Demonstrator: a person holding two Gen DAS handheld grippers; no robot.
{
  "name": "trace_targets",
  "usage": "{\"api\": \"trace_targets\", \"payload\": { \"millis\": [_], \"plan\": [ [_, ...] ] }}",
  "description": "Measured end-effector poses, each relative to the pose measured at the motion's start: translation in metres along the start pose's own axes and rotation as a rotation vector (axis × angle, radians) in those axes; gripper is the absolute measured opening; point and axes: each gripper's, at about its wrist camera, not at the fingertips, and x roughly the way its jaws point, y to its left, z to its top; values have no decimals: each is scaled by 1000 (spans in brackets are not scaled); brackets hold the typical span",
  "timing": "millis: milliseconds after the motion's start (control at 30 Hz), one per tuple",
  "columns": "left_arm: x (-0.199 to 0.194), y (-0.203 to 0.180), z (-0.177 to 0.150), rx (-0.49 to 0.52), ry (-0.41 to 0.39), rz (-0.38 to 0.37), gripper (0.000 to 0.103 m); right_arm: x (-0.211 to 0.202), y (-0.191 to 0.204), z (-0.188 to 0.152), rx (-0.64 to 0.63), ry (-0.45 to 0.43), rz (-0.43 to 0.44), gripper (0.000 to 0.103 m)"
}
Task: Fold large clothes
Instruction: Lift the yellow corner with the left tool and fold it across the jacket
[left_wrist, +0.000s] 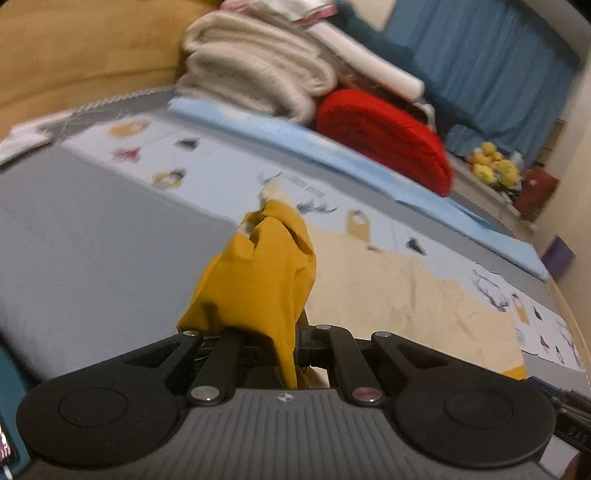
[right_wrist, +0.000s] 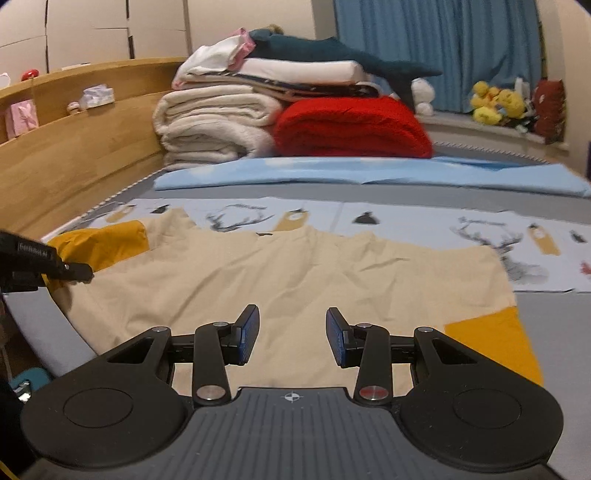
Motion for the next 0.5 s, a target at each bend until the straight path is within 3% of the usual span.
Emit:
{"api": "trace_targets", "payload": {
  "millis": [100, 200, 267, 500],
  "plan": [
    [1, -4, -3, 23, -17, 22, 7, 27, 12, -6, 6, 94, 17, 41],
    [3, -15, 1, 51, -12, 1, 7, 77, 16, -29, -18, 327, -1, 42],
    [3, -26, 2, 92, -10, 2, 7, 102, 18, -39, -58, 402, -36, 43],
    [3, -45, 6, 122, -3, 27, 7, 106, 20, -38, -40, 392, -43, 46]
  ]
}}
